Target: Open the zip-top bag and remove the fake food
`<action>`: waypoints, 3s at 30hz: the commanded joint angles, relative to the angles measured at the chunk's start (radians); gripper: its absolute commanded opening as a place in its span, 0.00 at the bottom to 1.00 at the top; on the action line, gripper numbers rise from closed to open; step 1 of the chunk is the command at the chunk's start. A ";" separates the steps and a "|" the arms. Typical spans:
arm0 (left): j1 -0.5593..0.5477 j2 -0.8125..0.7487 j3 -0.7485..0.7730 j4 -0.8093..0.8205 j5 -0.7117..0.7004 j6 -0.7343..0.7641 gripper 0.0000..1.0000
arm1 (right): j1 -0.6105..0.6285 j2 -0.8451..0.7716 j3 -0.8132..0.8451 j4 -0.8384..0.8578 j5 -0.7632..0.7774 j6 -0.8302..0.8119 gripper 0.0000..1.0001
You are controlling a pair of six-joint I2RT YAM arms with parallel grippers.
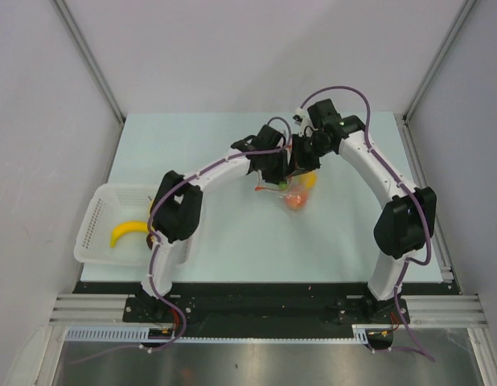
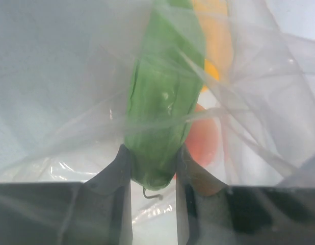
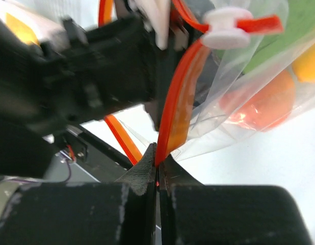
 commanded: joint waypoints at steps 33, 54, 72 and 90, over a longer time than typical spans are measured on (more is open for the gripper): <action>0.026 -0.390 -0.163 -0.037 0.149 0.088 0.00 | -0.138 -0.068 -0.004 0.082 0.083 0.028 0.00; -0.006 -0.646 -0.484 0.472 0.237 0.277 0.00 | -0.157 0.020 0.064 0.021 -0.010 0.017 0.00; 0.176 -0.774 -0.349 0.257 -0.106 -0.229 0.00 | -0.134 -0.025 0.038 0.013 0.010 0.004 0.00; 0.546 -1.034 -0.800 -0.385 -0.623 -0.235 0.00 | -0.134 -0.025 0.004 0.016 -0.012 -0.027 0.00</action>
